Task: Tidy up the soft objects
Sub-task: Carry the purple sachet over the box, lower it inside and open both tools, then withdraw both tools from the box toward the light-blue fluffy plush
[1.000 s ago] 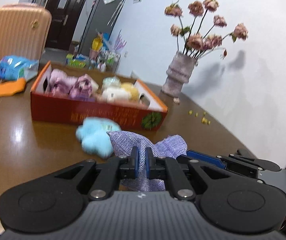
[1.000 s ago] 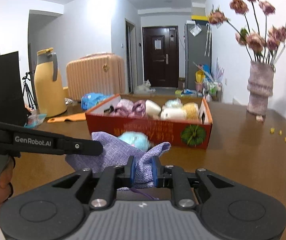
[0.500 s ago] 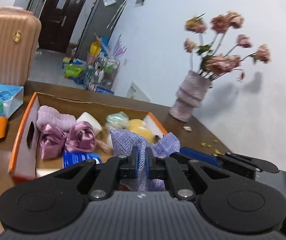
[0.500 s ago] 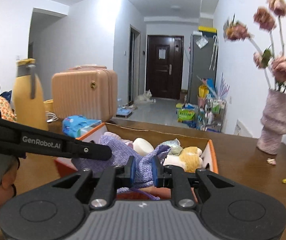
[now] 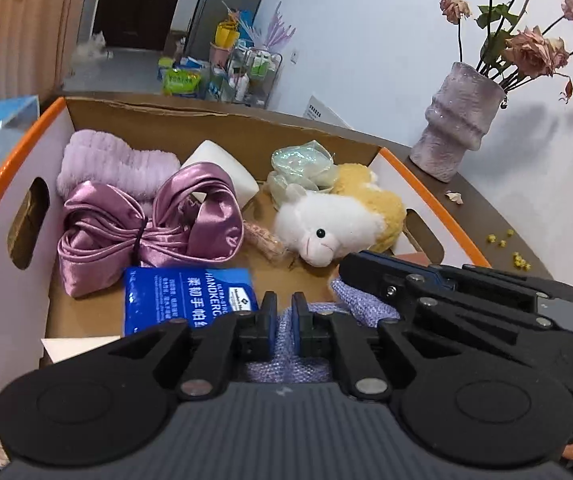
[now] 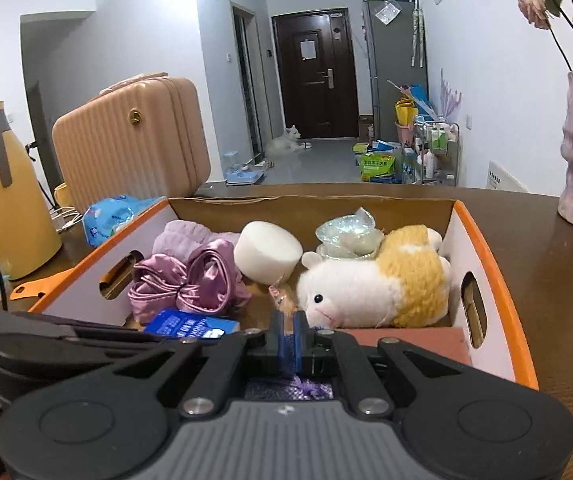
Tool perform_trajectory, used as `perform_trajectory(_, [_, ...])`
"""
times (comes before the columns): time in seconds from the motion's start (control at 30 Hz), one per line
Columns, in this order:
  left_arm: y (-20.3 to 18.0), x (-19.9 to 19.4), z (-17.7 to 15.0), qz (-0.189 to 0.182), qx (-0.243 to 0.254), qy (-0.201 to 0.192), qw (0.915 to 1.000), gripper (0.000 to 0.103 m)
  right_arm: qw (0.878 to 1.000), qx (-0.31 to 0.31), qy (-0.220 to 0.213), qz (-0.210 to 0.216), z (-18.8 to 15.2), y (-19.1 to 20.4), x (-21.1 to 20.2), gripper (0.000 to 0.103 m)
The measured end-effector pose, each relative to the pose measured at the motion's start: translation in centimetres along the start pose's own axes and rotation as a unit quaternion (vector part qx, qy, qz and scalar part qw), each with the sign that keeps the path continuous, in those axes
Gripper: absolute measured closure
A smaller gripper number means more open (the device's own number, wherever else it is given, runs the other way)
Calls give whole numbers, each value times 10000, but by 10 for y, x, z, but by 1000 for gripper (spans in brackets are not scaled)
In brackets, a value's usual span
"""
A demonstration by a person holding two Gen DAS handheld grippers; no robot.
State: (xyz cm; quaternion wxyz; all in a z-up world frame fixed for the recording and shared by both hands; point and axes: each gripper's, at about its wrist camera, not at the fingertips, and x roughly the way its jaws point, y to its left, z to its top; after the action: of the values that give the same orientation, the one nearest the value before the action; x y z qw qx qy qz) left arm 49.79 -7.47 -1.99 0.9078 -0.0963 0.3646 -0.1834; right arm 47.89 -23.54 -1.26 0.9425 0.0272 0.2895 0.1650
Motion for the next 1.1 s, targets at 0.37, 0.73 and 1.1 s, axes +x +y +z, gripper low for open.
perform_trajectory(0.37, [-8,-76,14,38,159,-559,9983,88,9989,-140,-436,-24,19,-5,-61,88])
perform_trajectory(0.73, [-23,-192,-35,625,772,-1295,9866,22,9955,-395,-856,-36,0,7,-160,67])
perform_trajectory(1.1, [-33,-257,-129,608,539,-1390,9870,6,9932,-662,-958,69,-70,42,-238,43])
